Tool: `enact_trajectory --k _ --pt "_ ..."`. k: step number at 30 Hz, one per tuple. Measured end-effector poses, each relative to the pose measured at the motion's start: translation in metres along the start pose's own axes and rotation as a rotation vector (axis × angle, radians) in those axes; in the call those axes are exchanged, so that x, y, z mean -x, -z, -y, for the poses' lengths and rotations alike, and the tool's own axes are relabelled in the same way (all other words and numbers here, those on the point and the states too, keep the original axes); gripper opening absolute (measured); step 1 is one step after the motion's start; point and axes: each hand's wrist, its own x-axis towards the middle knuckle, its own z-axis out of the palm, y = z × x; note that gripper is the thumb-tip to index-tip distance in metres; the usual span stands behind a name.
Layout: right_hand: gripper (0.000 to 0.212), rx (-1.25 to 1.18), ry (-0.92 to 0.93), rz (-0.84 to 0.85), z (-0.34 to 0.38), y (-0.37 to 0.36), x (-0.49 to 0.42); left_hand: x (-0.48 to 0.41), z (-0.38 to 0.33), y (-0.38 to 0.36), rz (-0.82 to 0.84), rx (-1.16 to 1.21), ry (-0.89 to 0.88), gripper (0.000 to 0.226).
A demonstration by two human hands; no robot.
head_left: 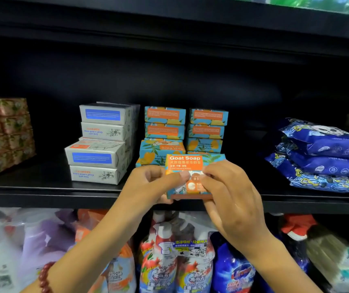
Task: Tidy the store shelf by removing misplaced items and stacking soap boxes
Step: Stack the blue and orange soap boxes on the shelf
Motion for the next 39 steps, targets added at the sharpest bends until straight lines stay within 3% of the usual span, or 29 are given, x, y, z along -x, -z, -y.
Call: enact_trajectory --k 4,7,12,17,21,24,30,32,35,37,39 --pt "0.047 -0.214 -0.195 0.187 0.0 0.005 0.004 0.004 0.006 0.001 -0.071 -0.027 -0.067 0.026" --pt "0.055 -0.421 -0.514 0.141 0.004 0.015 -0.004 0.006 0.009 0.004 -0.037 -0.038 -0.131 0.03" --pt "0.065 -0.652 -0.786 0.19 -0.001 0.02 -0.017 0.006 0.009 0.002 0.029 -0.034 -0.272 0.033" --pt "0.046 -0.554 -0.687 0.26 -0.001 0.025 -0.017 0.006 0.011 0.003 0.064 -0.084 -0.357 0.045" --pt "0.037 -0.393 -0.492 0.16 0.006 0.024 -0.013 0.004 0.011 0.004 0.054 -0.101 -0.316 0.058" --pt "0.043 -0.28 -0.314 0.078 0.008 0.02 -0.008 0.005 0.006 0.005 0.055 -0.067 -0.213 0.076" --pt "0.04 -0.246 -0.205 0.054 0.009 0.013 -0.003 0.005 0.001 0.009 0.077 -0.086 -0.216 0.067" --pt "0.055 -0.286 -0.322 0.152 0.01 0.012 -0.003 0.006 0.001 0.012 0.059 -0.102 -0.265 0.068" --pt "0.092 -0.532 -0.661 0.332 0.009 0.015 -0.008 0.008 0.002 0.014 0.028 -0.219 -0.386 0.066" --pt "0.094 -0.789 -0.881 0.355 0.009 0.016 -0.013 0.008 0.003 0.015 0.007 -0.295 -0.458 0.064" --pt "0.085 -0.949 -0.969 0.308 0.006 0.016 -0.015 0.007 0.005 0.014 0.0 -0.352 -0.535 0.062"
